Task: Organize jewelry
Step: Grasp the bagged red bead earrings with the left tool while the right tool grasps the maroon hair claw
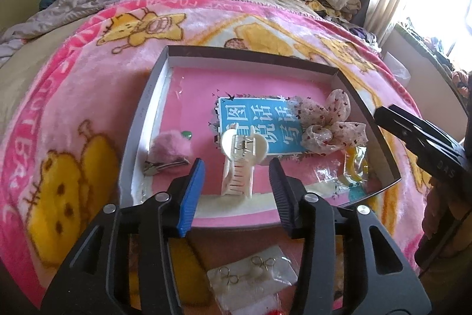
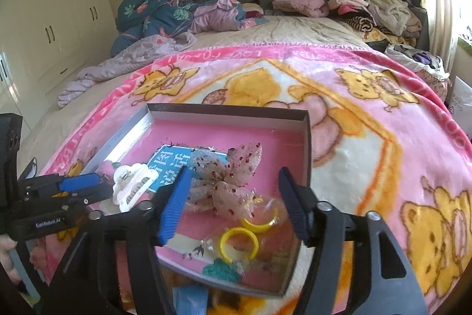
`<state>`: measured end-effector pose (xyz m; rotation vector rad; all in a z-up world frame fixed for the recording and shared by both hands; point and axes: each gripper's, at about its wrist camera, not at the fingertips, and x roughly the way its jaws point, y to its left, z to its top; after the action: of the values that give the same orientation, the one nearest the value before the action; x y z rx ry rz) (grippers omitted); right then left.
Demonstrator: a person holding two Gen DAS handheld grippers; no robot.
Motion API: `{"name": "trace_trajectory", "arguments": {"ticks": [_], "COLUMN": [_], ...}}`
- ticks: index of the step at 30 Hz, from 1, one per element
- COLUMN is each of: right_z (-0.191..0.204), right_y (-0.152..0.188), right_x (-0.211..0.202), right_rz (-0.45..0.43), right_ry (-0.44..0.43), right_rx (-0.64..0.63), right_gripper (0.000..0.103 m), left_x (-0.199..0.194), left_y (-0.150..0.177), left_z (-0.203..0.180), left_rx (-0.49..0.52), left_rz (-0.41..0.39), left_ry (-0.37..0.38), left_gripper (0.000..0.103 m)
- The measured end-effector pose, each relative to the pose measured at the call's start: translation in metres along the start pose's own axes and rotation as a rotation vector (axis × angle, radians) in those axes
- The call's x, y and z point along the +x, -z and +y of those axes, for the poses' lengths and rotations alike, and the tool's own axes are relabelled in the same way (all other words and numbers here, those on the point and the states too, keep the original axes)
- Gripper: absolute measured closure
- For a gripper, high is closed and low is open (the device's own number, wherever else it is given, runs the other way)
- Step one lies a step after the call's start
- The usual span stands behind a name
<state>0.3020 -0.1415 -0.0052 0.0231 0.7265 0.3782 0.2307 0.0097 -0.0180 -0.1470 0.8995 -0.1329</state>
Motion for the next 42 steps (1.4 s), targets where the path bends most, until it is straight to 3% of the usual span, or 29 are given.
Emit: {"name": "trace_trajectory", "arguments": {"ticks": [10,18,42], "right_z": [-0.001,0.003,0.027], "right_y": [0.008,0.015,0.057], "right_x": [-0.039,-0.064,-0.115], "right_rz": [-0.049,-0.071,-0.061], "right_ry": [0.018,0.024,0.012], "right_rx": [0.003,0.001,-0.044], "right_gripper": [0.023,0.02,0.018], "left_x": [-0.026,-0.046,-0.089], "left_y": [0.007,0.017,0.063], "left_z": [0.002,0.002,0.014], "left_rx": [-0.014,-0.014,-0.043], "left_rz": [-0.041,-0.069,-0.088], "left_ry": [-0.008,-0.014,-0.024], "left_gripper": [0.038,0.025,0.022]}}
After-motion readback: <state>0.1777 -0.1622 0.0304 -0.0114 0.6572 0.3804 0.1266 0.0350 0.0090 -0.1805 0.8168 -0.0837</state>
